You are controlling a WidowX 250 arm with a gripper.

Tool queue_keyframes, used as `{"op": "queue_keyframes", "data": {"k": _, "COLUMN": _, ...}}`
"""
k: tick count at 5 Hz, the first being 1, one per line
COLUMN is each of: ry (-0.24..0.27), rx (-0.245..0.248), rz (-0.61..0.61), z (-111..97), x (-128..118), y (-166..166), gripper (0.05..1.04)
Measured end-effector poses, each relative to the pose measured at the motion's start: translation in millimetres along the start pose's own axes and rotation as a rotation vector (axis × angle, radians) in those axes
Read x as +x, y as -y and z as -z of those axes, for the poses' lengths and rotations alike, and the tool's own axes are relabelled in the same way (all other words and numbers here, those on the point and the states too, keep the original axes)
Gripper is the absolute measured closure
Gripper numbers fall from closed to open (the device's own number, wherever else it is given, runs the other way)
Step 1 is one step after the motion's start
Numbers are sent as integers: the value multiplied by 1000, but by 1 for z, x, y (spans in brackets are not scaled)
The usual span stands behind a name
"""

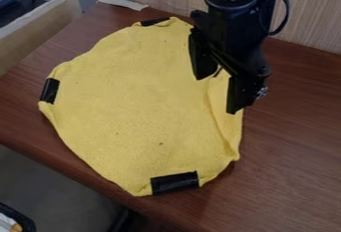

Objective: Fold the cloth from bottom right to top left

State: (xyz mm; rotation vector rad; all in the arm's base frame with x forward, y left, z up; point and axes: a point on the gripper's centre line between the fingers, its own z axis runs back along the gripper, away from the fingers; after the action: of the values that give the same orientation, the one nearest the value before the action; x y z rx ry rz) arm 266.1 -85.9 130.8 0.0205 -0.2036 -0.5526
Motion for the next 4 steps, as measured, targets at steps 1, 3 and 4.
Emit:
{"op": "queue_keyframes", "data": {"k": 1, "ry": -29, "rx": -11, "rz": 3, "z": 7, "x": -4, "y": 2, "gripper": 83}}
{"op": "queue_keyframes", "data": {"k": 3, "ry": -53, "rx": -19, "rz": 155, "z": 4, "x": -27, "y": 19, "gripper": 83}}
{"op": "queue_keyframes", "data": {"k": 4, "ry": -67, "rx": -49, "rz": 211, "z": 7, "x": -42, "y": 26, "gripper": 83}}
